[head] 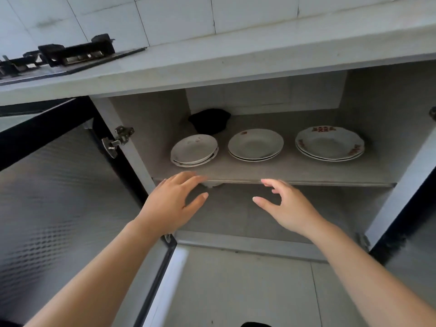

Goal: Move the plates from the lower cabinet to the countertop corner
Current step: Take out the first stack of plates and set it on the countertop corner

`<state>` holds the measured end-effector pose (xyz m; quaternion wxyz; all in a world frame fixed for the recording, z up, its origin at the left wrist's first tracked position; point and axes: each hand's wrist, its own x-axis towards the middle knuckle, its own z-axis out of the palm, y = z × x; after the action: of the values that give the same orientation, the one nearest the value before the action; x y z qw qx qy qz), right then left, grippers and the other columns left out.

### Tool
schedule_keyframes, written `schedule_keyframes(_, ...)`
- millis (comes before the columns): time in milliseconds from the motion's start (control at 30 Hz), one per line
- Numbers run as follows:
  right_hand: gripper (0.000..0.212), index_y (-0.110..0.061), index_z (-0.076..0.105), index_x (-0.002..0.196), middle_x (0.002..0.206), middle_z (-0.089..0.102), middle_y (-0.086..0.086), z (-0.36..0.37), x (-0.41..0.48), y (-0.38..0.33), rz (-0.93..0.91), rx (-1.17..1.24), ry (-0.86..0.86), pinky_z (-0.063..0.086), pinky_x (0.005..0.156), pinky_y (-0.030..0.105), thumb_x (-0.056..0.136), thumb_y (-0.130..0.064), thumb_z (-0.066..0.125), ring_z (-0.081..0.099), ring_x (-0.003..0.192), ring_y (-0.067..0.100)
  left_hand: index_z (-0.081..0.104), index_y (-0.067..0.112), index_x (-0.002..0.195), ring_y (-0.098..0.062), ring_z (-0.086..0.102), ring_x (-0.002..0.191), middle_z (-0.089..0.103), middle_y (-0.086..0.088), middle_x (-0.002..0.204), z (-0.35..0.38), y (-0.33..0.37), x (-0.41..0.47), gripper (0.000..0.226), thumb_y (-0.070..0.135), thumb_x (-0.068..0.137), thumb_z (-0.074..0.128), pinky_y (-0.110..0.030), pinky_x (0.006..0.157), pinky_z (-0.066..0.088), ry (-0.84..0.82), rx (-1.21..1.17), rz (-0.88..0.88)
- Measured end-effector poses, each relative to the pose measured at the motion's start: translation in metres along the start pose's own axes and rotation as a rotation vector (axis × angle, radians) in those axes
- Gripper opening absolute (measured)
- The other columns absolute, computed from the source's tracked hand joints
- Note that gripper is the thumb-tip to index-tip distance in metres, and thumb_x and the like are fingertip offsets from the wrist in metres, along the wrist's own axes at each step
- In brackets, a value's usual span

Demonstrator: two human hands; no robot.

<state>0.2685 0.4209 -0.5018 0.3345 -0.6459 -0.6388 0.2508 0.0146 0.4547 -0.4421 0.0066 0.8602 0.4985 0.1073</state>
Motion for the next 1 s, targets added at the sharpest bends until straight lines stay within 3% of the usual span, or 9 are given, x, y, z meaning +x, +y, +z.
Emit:
schedule_keyframes(200, 0.061, -0.024, 0.038, 0.139, 0.146, 0.037, -0.007, 0.020, 0.036, -0.004, -0.062, -0.250, -0.162, 0.030, 0.106, 0.026, 0.087, -0.050, 0.054, 0.036, 0.133, 0.011, 0.040, 0.040, 0.134, -0.016, 0.057, 0.096, 0.043, 0.010, 0.140, 0.023, -0.048, 0.024, 0.045, 0.054, 0.091, 0.037, -0.031, 0.089, 0.040, -0.044, -0.020, -0.042)
schedule_keyframes(367, 0.061, -0.021, 0.036, 0.140, 0.147, 0.037, -0.002, 0.036, 0.085, -0.016, -0.084, -0.430, -0.196, 0.032, 0.107, 0.030, 0.088, -0.048, 0.053, 0.037, 0.133, 0.017, 0.041, 0.038, 0.134, -0.018, 0.049, 0.120, 0.047, 0.006, 0.137, 0.056, -0.093, 0.060, 0.066, 0.066, 0.077, 0.021, -0.032, 0.096, 0.041, -0.075, -0.058, 0.057)
schedule_keyframes(633, 0.055, -0.018, 0.046, 0.134, 0.139, 0.049, 0.007, 0.060, 0.162, -0.028, 0.006, -0.462, -0.093, 0.038, 0.104, 0.038, 0.088, -0.048, 0.054, 0.046, 0.127, 0.025, 0.048, 0.027, 0.132, -0.019, 0.051, 0.118, 0.052, 0.001, 0.132, 0.073, -0.132, 0.138, 0.056, 0.051, 0.082, 0.037, -0.032, 0.093, 0.044, -0.103, -0.143, 0.196)
schedule_keyframes(800, 0.049, -0.015, 0.053, 0.128, 0.131, 0.056, 0.006, 0.086, 0.197, -0.025, -0.011, -0.356, 0.016, 0.042, 0.099, 0.032, 0.088, -0.044, 0.055, 0.053, 0.120, 0.023, 0.057, 0.022, 0.122, -0.023, 0.056, 0.111, 0.059, -0.002, 0.124, 0.087, -0.164, 0.163, 0.065, 0.055, 0.075, 0.027, -0.031, 0.087, 0.046, 0.038, -0.110, 0.142)
schedule_keyframes(1000, 0.036, -0.011, 0.061, 0.117, 0.118, 0.062, 0.011, 0.125, 0.232, -0.011, -0.149, -0.264, 0.157, 0.044, 0.088, 0.028, 0.088, -0.034, 0.059, 0.060, 0.106, 0.025, 0.061, 0.015, 0.114, -0.033, 0.059, 0.103, 0.059, -0.010, 0.119, 0.123, -0.202, 0.180, 0.058, 0.046, 0.074, 0.033, -0.037, 0.084, 0.049, 0.234, -0.060, 0.021)
